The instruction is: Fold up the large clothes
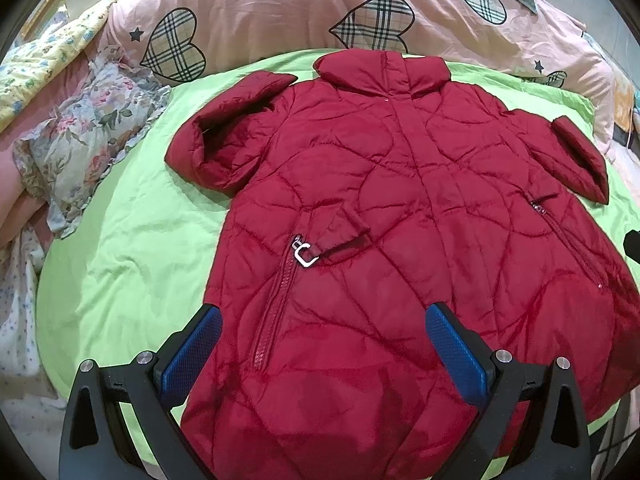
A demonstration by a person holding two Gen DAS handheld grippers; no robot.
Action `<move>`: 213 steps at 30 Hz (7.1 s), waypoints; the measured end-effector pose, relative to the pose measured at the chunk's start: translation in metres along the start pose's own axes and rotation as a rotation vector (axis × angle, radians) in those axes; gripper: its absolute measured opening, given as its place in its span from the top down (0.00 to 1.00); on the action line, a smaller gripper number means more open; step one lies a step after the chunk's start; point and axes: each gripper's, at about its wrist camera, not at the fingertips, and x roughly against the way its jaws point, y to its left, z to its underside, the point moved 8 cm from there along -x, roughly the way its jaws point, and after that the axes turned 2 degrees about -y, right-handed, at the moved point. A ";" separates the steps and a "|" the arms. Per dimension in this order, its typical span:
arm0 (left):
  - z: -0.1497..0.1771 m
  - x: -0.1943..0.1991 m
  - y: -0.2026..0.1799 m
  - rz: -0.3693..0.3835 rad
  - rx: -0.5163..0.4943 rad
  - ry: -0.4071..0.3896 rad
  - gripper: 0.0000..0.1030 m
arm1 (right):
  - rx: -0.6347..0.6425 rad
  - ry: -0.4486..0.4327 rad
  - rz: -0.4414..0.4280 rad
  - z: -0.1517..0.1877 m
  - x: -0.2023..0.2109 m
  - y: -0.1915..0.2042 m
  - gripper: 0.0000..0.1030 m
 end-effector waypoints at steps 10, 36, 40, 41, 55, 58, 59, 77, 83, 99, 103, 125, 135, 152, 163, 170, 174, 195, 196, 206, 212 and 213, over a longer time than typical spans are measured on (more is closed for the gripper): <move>-0.022 -0.022 0.014 0.065 0.052 -0.010 0.01 | -0.102 -0.038 0.064 -0.039 -0.011 -0.068 0.01; -0.070 -0.067 0.009 0.047 0.052 -0.087 0.01 | -0.232 0.021 0.387 -0.108 -0.128 -0.262 0.68; -0.070 -0.071 0.007 0.064 0.053 -0.080 0.01 | -0.243 -0.033 0.344 -0.116 -0.119 -0.250 0.86; -0.069 -0.072 0.007 0.070 0.053 -0.077 0.01 | -0.245 -0.050 0.317 -0.119 -0.115 -0.242 0.86; -0.073 -0.076 0.030 0.195 0.151 -0.069 0.01 | -0.114 -0.113 -0.105 -0.151 -0.115 -0.055 0.87; -0.075 -0.080 0.037 0.238 0.184 -0.054 0.01 | -0.047 -0.084 -0.173 -0.144 -0.130 -0.006 0.87; -0.076 -0.082 0.039 0.255 0.194 -0.050 0.01 | -0.029 -0.080 -0.183 -0.141 -0.134 0.004 0.87; -0.164 -0.179 0.061 0.657 0.477 0.070 0.08 | 0.248 0.006 -0.338 -0.090 -0.187 0.125 0.85; -0.177 -0.231 0.044 0.697 0.454 0.147 0.73 | 0.251 0.018 -0.338 -0.088 -0.193 0.127 0.81; -0.188 -0.265 0.080 0.331 0.249 0.022 0.87 | 0.019 -0.054 -0.117 -0.121 -0.163 -0.005 0.52; -0.184 -0.270 0.078 0.270 0.207 0.008 0.84 | -0.031 -0.011 -0.067 -0.124 -0.191 -0.030 0.53; -0.165 -0.282 0.012 0.140 0.080 -0.006 0.62 | 0.000 0.038 -0.002 -0.113 -0.207 -0.024 0.51; -0.163 -0.277 0.011 0.113 0.074 -0.016 0.61 | 0.077 0.069 0.003 -0.100 -0.224 -0.007 0.47; -0.162 -0.228 0.026 -0.048 -0.010 -0.106 0.47 | -0.026 0.029 -0.124 -0.106 -0.185 -0.011 0.45; -0.178 -0.216 0.047 -0.157 -0.021 -0.125 0.42 | -0.031 0.023 -0.230 -0.088 -0.145 0.008 0.41; -0.207 -0.226 0.072 -0.265 -0.017 -0.138 0.25 | -0.012 0.038 -0.252 -0.077 -0.139 0.017 0.38; -0.224 -0.256 0.097 -0.350 0.001 -0.074 0.23 | -0.007 0.049 -0.257 -0.074 -0.140 0.019 0.38; -0.243 -0.243 0.127 -0.029 0.251 -0.145 0.90 | -0.021 0.050 -0.275 -0.071 -0.138 0.020 0.38; -0.239 -0.237 0.125 -0.011 0.258 -0.156 0.90 | -0.022 0.049 -0.275 -0.071 -0.138 0.020 0.38; -0.207 -0.175 0.081 0.173 0.267 -0.243 0.90 | -0.062 0.045 -0.277 -0.067 -0.128 0.008 0.38; -0.196 -0.153 0.031 0.271 0.224 -0.267 0.90 | -0.109 0.031 -0.288 -0.068 -0.120 -0.008 0.38; -0.194 -0.152 0.022 0.293 0.215 -0.266 0.90 | -0.126 0.031 -0.294 -0.069 -0.119 -0.012 0.38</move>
